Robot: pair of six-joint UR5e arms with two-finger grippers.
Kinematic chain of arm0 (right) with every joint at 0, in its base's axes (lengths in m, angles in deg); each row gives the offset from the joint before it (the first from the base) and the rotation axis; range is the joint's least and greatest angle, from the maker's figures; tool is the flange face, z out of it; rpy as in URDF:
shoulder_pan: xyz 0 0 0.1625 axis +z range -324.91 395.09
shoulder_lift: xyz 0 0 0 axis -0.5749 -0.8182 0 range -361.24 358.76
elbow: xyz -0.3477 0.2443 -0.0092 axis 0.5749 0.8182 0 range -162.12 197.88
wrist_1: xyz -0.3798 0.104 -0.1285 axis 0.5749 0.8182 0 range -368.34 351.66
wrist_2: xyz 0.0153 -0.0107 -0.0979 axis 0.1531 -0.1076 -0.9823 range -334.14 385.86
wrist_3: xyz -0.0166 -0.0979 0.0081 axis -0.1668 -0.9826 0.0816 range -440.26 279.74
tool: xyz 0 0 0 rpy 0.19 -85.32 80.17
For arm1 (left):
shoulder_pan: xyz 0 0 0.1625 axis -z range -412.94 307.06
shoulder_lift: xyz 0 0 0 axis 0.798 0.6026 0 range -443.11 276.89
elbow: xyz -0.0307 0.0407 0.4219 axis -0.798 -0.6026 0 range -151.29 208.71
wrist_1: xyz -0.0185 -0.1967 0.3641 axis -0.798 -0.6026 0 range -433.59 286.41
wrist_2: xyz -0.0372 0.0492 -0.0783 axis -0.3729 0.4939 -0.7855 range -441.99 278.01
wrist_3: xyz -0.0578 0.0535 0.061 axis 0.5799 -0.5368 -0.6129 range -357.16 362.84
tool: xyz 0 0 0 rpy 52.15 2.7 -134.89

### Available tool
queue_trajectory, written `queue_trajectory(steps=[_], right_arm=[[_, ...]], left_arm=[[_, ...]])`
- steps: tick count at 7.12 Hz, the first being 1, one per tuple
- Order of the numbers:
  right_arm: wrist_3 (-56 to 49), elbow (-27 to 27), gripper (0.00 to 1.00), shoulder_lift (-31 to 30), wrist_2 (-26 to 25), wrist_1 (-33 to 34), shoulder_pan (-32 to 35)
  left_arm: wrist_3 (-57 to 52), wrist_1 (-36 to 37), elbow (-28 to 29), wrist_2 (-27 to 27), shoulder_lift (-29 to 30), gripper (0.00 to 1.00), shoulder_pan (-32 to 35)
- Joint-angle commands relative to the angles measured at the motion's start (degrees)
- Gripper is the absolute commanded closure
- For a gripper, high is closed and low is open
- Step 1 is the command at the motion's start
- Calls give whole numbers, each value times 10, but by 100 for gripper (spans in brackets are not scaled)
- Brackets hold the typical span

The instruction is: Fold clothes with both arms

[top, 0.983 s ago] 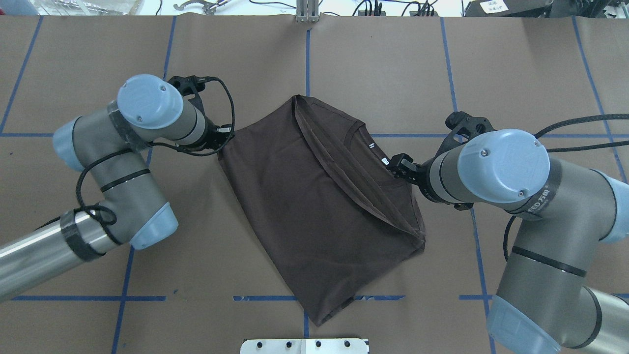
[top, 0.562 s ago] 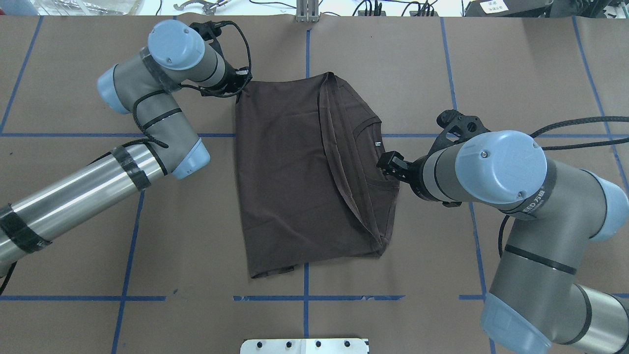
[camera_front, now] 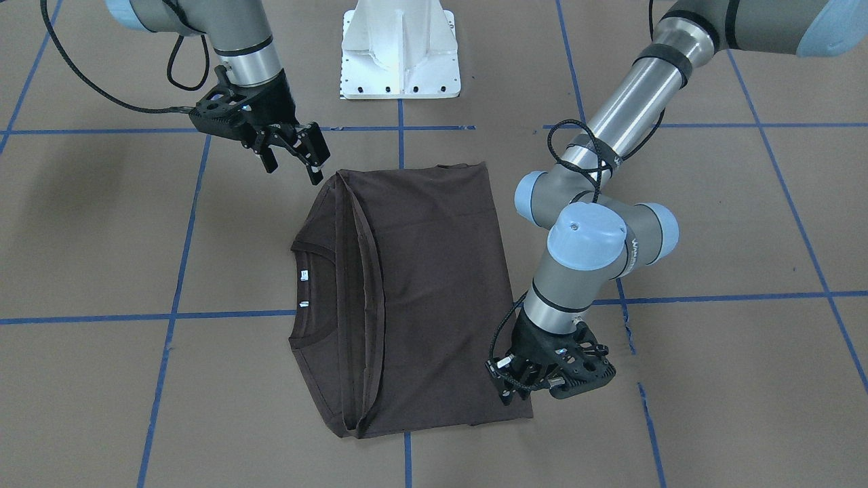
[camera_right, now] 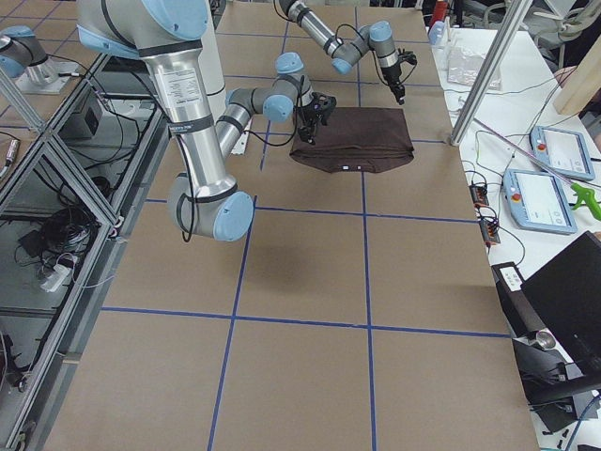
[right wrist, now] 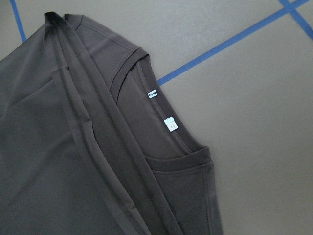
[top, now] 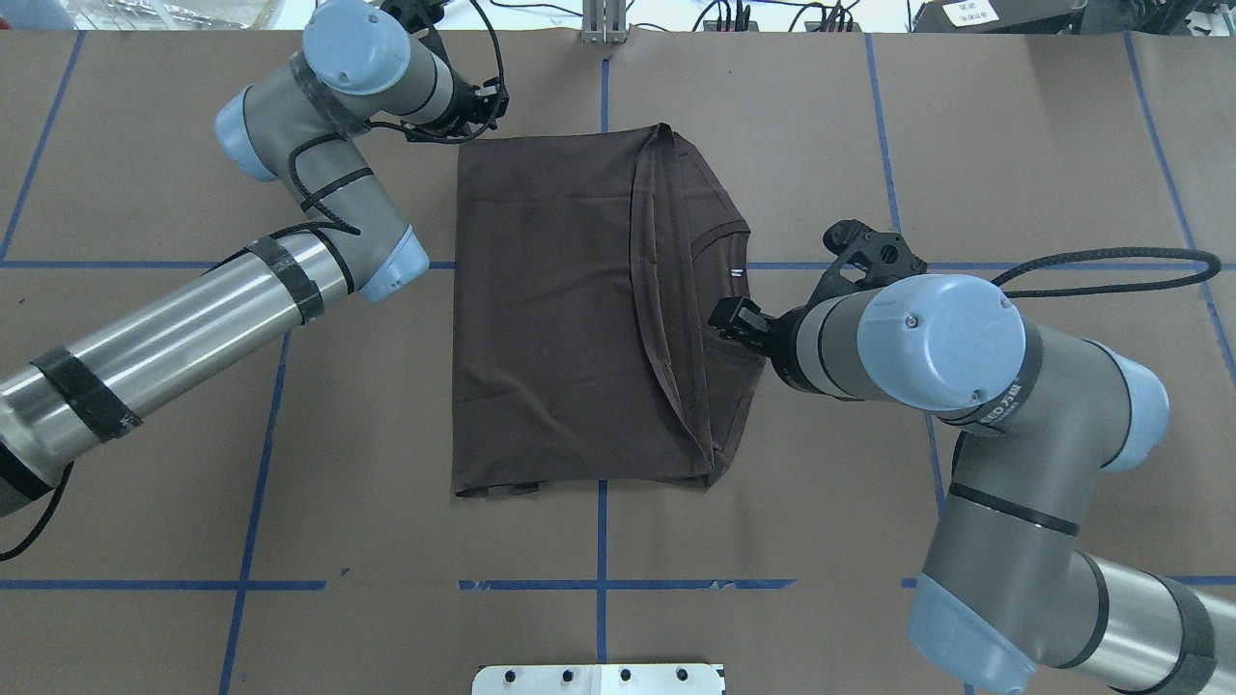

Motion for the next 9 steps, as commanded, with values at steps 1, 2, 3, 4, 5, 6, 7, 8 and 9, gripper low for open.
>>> queue_trajectory(steps=[1,2,3,4,5,6,7,8,9], right_arm=[[-10,41,0,28,-15,2,-41],[-37,62,0,41,-29,3,-64],[-86,67,0,42,-25,7,-80],[-163,81,0,47,-23,9,-86],[-251,98,0,51,-23,8,-86],[-323,120,0,63,-24,6,-73],[-365,168,0,98,-23,6,-62],[-382,191,0,113,-23,6,-58],[-397,204,0,114,-22,4,-54]], left_arm=[[15,1,-139,-17,-86,36,-2],[14,3,-192,-57,-137,36,-2],[15,4,-223,-78,-162,36,0],[15,4,-229,-79,-168,36,0],[15,4,-229,-78,-170,36,0],[15,4,-229,-78,-172,36,0],[15,4,-229,-78,-173,36,0],[15,4,-229,-78,-173,36,0],[15,4,-229,-77,-173,36,0]])
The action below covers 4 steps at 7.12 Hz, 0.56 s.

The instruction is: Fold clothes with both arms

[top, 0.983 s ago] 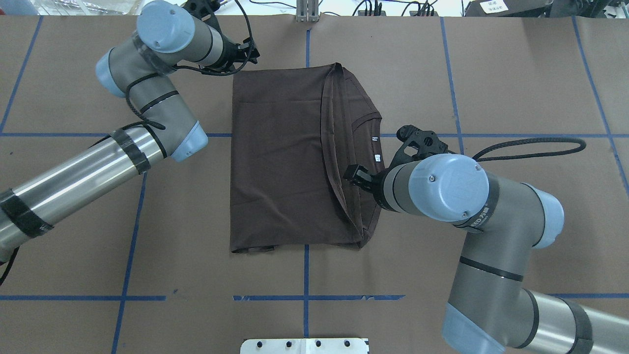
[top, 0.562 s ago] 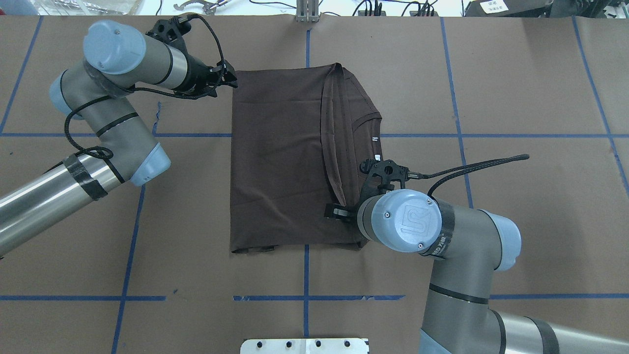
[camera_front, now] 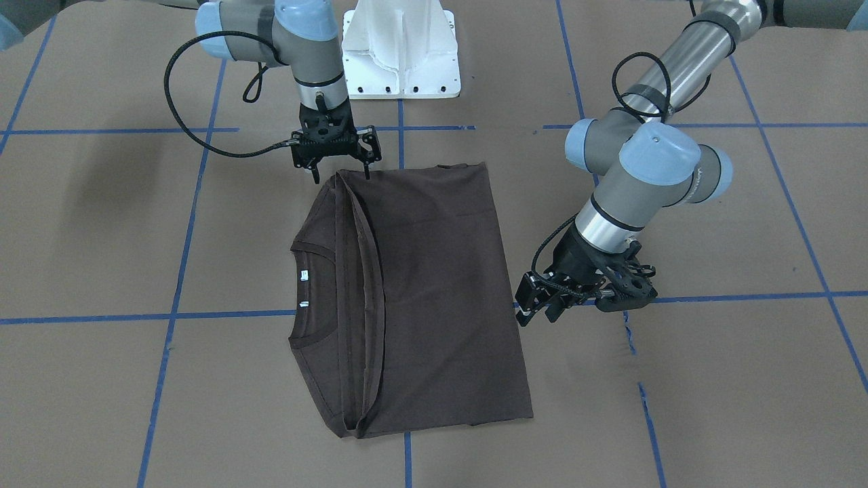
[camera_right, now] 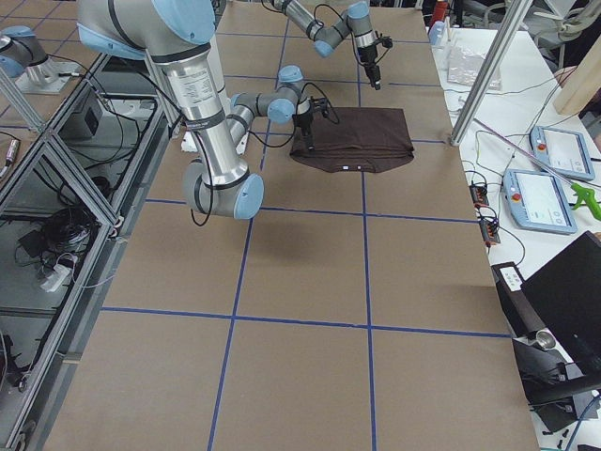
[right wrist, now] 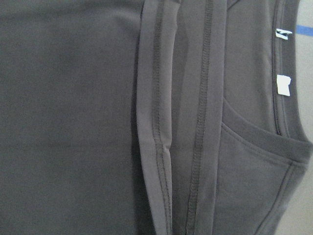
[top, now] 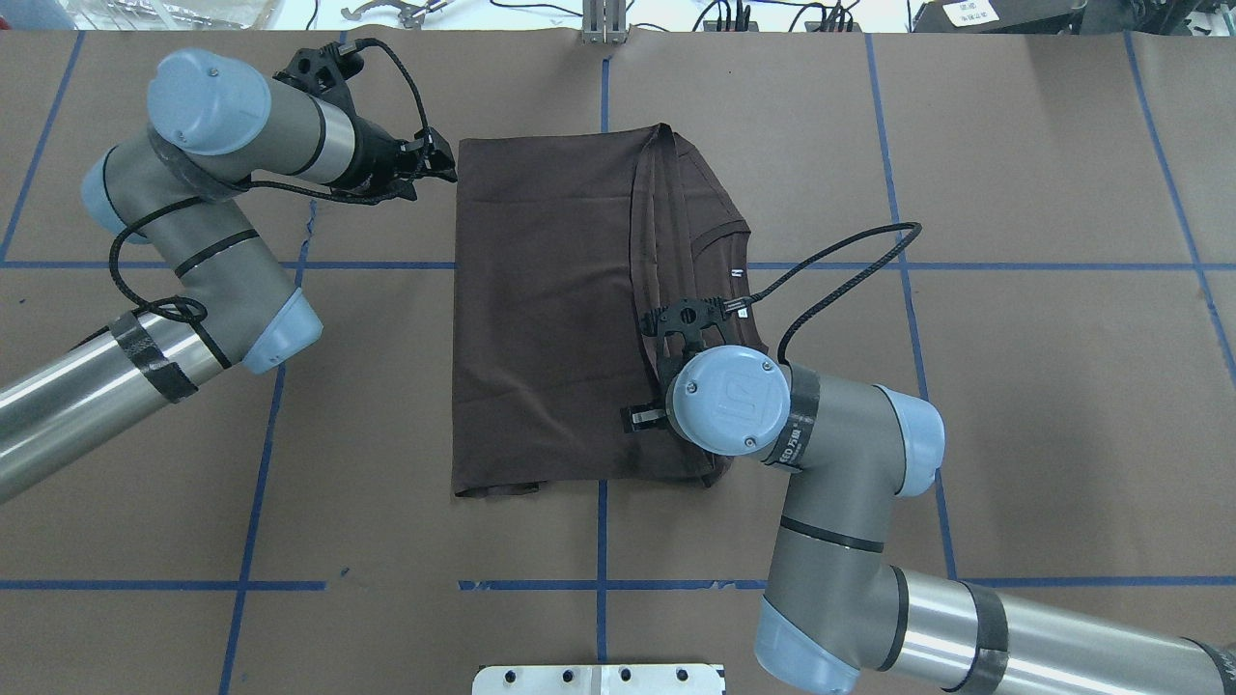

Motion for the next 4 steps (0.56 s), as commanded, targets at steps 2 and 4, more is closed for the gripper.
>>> queue_trajectory(steps=[2,4], right_arm=[[-59,35,0,2,2,-2,19],[-88,24,0,-33,16,-13,43]], left_arm=[[0,0,-1,2,0,36,0],[0,0,0,2,-1,36,0]])
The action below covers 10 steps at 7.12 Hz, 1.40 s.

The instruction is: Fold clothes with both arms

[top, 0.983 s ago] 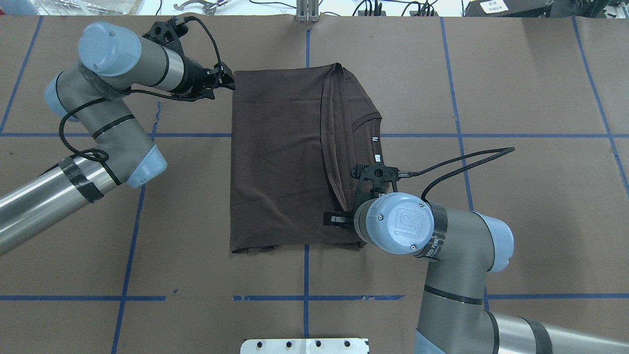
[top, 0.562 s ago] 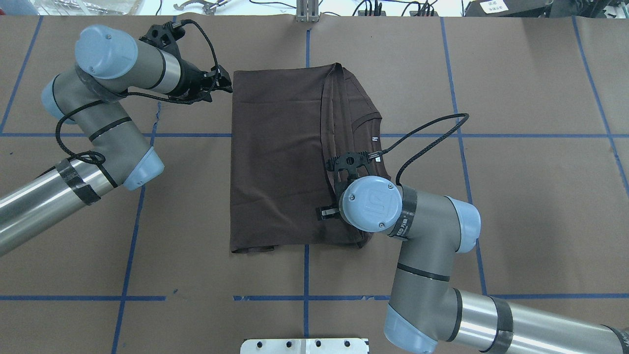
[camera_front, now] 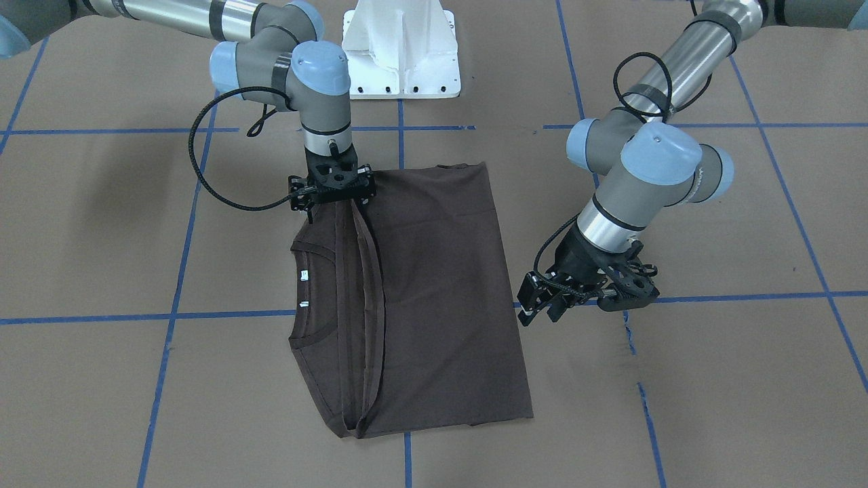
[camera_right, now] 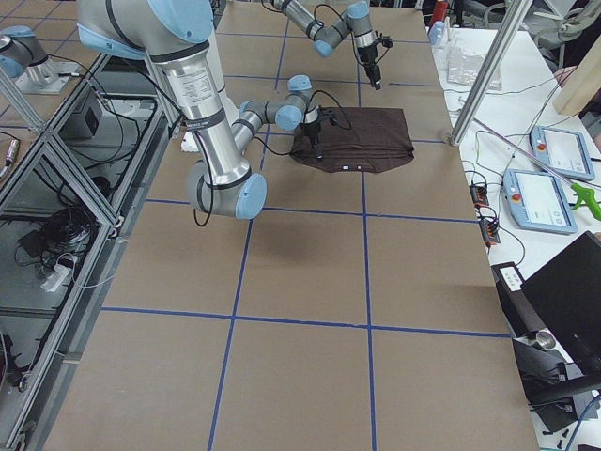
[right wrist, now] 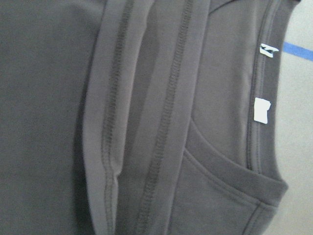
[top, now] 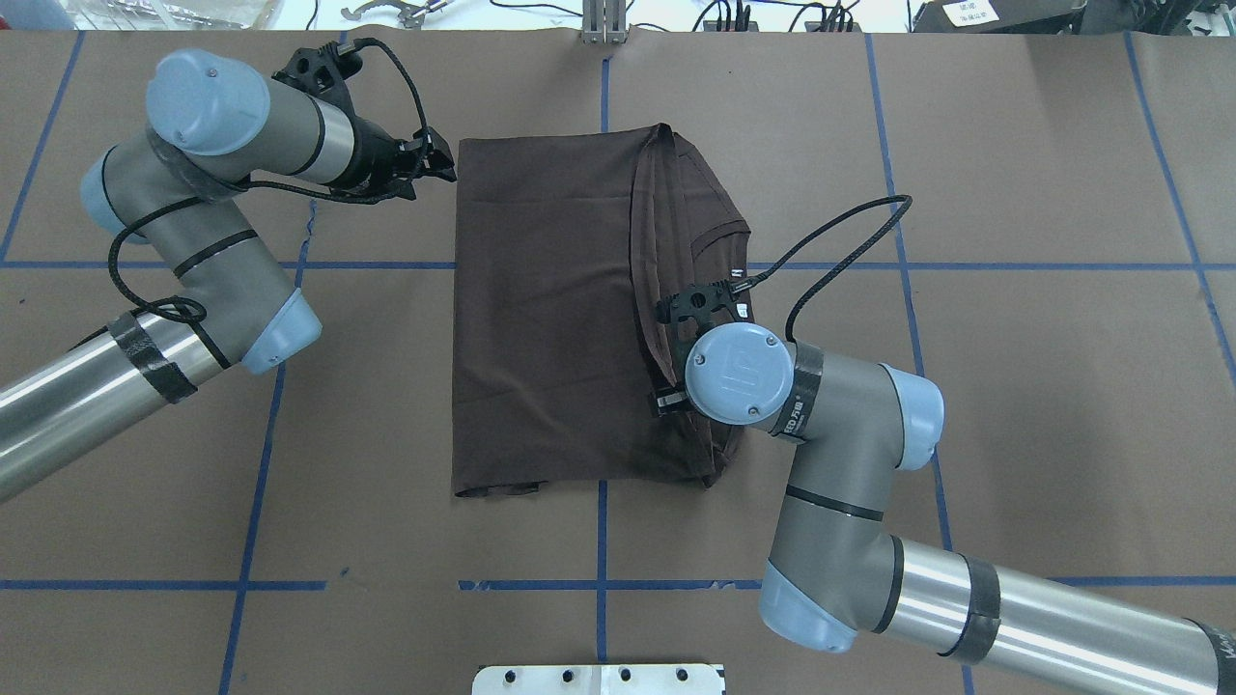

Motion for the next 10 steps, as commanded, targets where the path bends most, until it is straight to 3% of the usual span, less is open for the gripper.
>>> queue_trajectory(steps=[1,4,5,7,10], right_arm=[[-53,-38,0,-57,42,-10,34],[25,-41,0,-38,52,-17,37],[42,-33,0,-33,49,-51,34],[40,65,0,56,46,-60,51],[22,166,0,78,46,-102,92]], left_arm=[[0,0,0,-1,0,36,0],[1,1,-5,-1,1,36,0],[1,1,-5,-1,1,36,1],[11,1,-14,-1,0,36,1],[11,1,-29,-5,-14,36,1]])
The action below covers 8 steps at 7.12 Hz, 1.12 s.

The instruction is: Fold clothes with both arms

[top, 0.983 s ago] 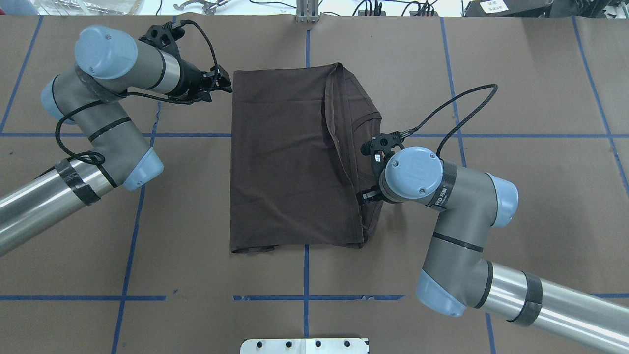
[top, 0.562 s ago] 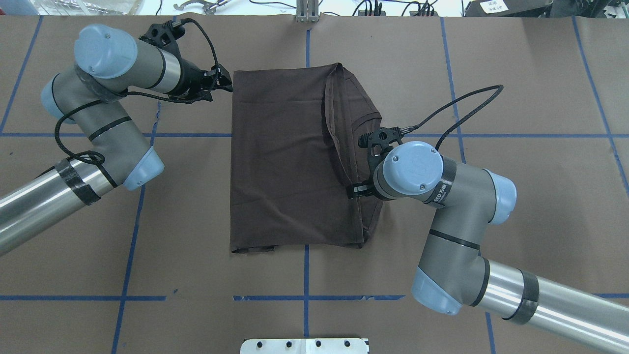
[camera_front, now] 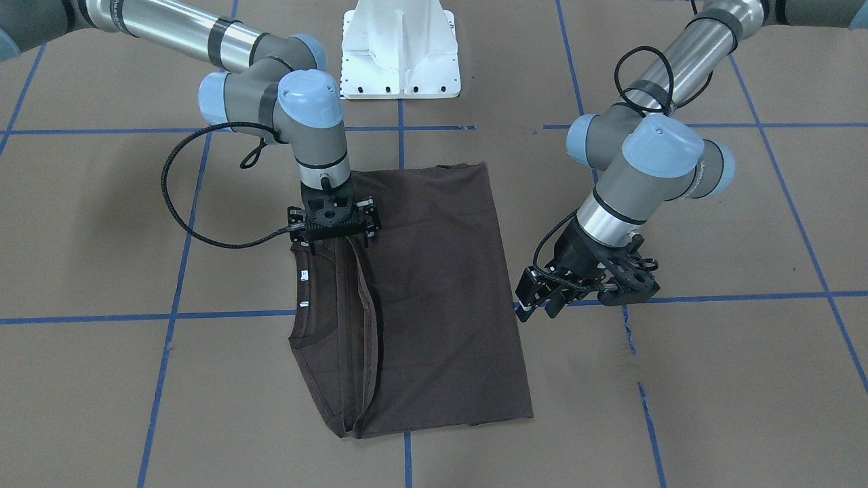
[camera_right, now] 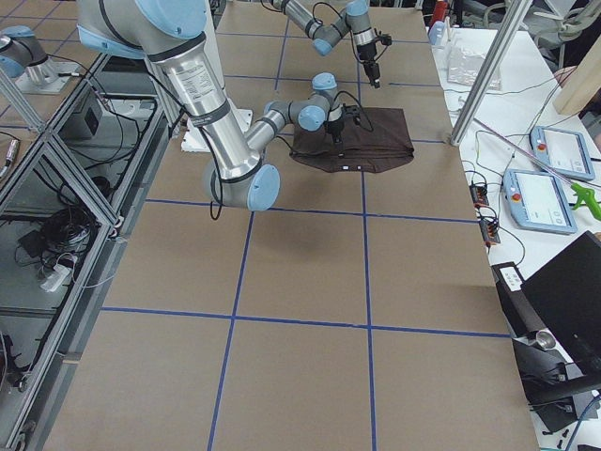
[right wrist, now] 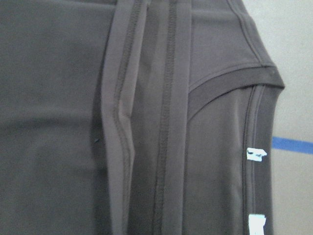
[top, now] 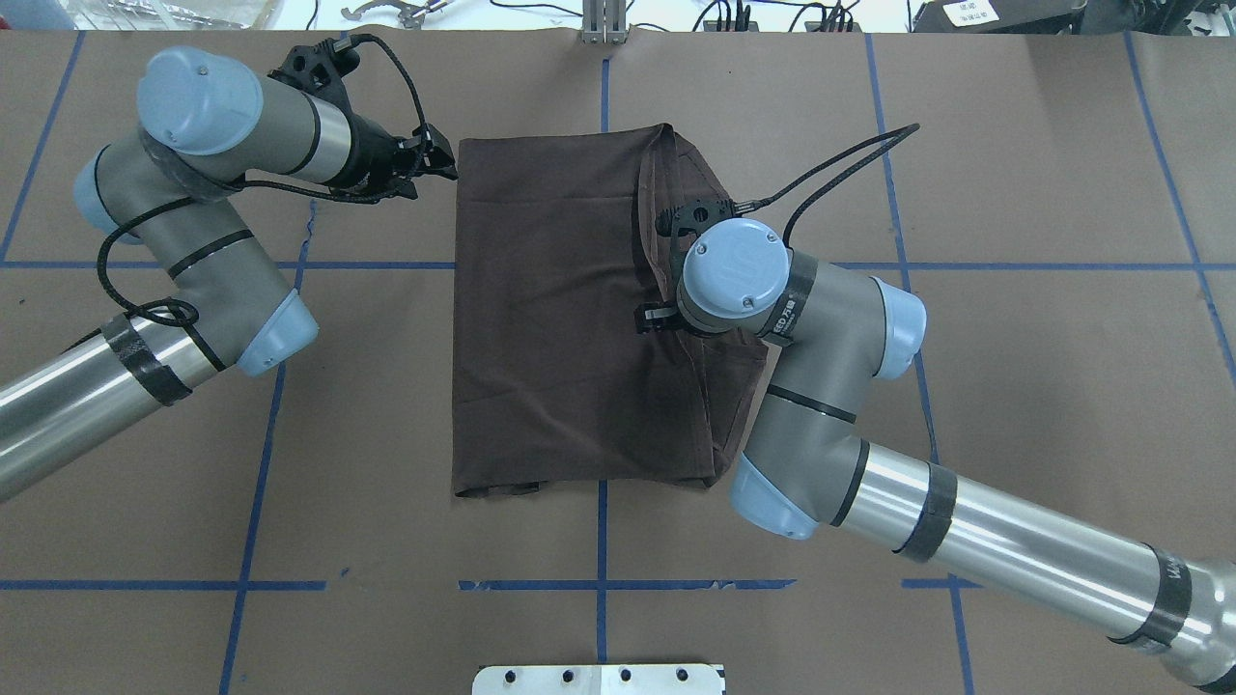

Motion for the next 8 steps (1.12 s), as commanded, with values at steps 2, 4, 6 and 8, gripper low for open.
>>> queue_trajectory(steps=[2,4,6,8], right_arm=[[-90,86,0,1,50,-70,96],[-23,18,0,-8,71,-61,99],[215,-133,0,-95,20,-61,6],[408,-214,16,-149,-67,-60,-107]], left_arm=[[-1,0,-8,-2,-8,36,0],[-1,0,-12,-15,-8,37,0],[-1,0,-16,-16,-8,37,0],[0,0,-17,-16,-8,37,0]])
